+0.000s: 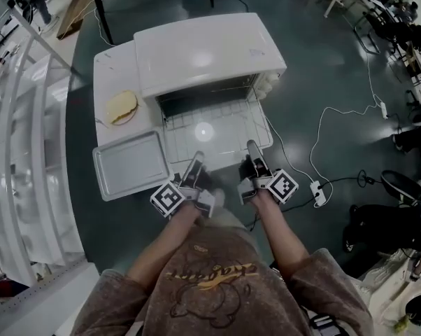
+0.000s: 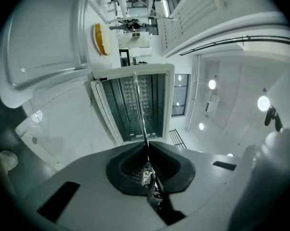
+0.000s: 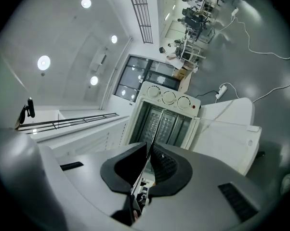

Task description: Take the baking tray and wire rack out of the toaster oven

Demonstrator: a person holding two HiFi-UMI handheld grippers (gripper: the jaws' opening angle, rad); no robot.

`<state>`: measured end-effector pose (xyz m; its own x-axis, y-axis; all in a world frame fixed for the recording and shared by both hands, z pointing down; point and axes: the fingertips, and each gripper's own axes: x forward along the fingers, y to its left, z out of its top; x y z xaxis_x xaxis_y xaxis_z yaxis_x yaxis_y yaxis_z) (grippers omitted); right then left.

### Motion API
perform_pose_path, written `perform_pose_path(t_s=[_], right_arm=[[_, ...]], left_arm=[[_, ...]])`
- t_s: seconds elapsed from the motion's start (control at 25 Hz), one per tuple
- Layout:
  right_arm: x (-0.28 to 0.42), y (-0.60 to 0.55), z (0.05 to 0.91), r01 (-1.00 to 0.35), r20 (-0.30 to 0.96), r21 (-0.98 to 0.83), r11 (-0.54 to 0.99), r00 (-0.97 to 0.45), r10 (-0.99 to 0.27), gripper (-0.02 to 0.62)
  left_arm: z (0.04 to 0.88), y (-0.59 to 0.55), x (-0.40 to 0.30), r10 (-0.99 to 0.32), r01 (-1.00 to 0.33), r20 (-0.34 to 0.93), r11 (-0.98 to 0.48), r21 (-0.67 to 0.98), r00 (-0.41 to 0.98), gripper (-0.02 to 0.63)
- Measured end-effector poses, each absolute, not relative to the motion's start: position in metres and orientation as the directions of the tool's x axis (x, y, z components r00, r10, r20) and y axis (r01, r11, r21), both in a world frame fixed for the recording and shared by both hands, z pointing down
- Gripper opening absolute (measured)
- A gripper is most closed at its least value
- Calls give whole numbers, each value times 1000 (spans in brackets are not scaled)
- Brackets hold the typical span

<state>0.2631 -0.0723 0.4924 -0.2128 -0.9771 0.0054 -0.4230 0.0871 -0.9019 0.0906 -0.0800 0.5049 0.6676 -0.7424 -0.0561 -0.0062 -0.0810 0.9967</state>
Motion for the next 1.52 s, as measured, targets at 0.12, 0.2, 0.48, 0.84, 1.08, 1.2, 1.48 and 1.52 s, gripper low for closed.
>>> perform_pose_path(t_s=[0.12,0.2,0.48,0.84,1.08,1.2,1.48,1.52], right_arm=[[257,-49,492,-440,13,-894,78,-201,-980,20],[254,-33,491,-452,15,-889,75,-193,-981,20],[227,14,482,-435,4,-897,81,-193,-981,21],[121,10,484,-407,-11,-901,148,-320,-947,21],[52,-2,489,-386,15,-908,165,-423,-906,21],[25,-9,496,-371,34,-915,159,-461,-887,21],[-24,-25,511,-350,48,-922,164,-523,-851,21],[-29,-27,515,-350,55,-923,159,-528,-847,21]], left_arm=[[506,-61,85,-728,0,-58,-79,997,683,8],[505,-46,82,-715,11,-58,-70,997,696,8],[501,-3,58,-689,0,-53,-77,997,722,8],[506,9,-51,-760,-66,-23,-86,994,650,8],[507,10,-119,-806,-95,-8,-80,992,592,8],[509,6,-145,-823,-105,-5,-79,991,568,8],[522,-3,-191,-845,-111,13,-55,992,535,8],[526,-5,-197,-846,-115,19,-50,992,532,8]])
